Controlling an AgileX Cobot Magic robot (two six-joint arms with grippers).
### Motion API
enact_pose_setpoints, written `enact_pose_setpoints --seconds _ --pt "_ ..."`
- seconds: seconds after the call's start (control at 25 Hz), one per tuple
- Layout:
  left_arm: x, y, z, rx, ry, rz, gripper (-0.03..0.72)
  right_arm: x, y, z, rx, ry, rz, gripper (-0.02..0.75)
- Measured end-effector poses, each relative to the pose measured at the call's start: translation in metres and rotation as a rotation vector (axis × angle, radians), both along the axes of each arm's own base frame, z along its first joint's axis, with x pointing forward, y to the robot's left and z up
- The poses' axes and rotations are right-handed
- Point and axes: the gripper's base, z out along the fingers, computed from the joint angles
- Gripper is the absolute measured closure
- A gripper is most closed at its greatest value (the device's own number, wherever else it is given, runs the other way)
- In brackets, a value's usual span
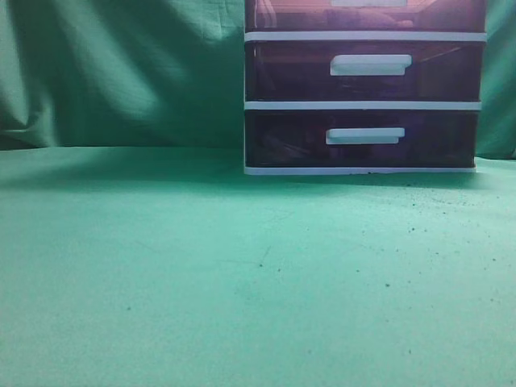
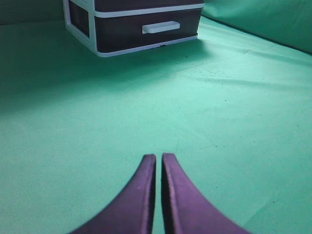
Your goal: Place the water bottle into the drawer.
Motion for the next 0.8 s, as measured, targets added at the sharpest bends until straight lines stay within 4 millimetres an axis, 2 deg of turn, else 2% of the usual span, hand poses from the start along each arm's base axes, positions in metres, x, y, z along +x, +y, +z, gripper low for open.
enact_pose_setpoints --seconds 0.8 --pt "0.0001 0.0000 -0.0005 -0.001 0.003 0.001 0.688 -0.0011 -0.0005 -0.0066 -0.017 0.055 -0.004 0.738"
